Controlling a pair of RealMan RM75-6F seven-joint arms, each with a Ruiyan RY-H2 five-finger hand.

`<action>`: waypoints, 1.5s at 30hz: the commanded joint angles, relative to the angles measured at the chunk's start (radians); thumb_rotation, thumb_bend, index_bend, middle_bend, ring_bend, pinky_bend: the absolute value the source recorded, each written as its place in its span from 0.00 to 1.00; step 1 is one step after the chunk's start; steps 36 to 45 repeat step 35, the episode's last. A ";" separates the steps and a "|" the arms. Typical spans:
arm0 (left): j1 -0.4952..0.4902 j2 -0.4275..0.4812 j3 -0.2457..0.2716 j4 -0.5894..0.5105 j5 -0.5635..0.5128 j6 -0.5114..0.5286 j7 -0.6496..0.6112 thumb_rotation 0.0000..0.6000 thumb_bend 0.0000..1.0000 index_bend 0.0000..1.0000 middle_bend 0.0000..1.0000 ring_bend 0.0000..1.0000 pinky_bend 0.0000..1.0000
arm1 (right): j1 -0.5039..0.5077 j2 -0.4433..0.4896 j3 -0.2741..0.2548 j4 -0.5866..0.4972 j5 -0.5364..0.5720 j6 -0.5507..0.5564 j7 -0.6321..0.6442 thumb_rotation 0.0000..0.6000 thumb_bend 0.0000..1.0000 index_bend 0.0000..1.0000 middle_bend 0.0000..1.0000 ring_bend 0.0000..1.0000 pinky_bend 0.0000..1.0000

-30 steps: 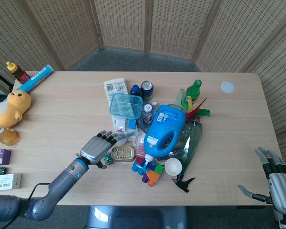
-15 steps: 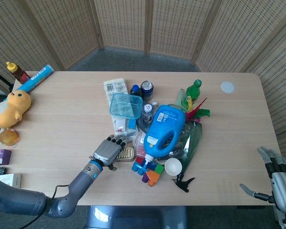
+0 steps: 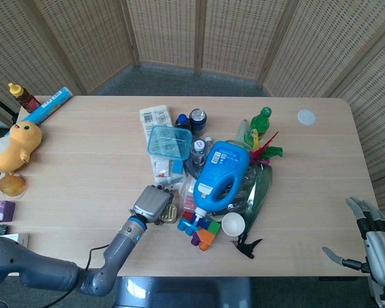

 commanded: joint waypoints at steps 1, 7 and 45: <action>0.003 -0.031 0.000 0.028 0.008 0.028 0.019 1.00 0.00 0.71 0.62 0.45 0.58 | 0.000 0.004 -0.002 -0.002 -0.001 -0.001 0.010 0.63 0.00 0.00 0.00 0.00 0.00; 0.022 -0.048 -0.013 0.040 0.092 0.074 -0.002 1.00 0.01 0.87 0.79 0.60 0.72 | 0.001 0.006 0.000 0.000 0.004 -0.004 0.015 0.64 0.00 0.00 0.00 0.00 0.00; -0.228 0.411 -0.474 -0.316 -0.078 0.134 0.236 1.00 0.01 0.87 0.79 0.60 0.71 | -0.001 -0.013 -0.013 -0.010 -0.017 -0.009 -0.043 0.64 0.00 0.00 0.00 0.00 0.00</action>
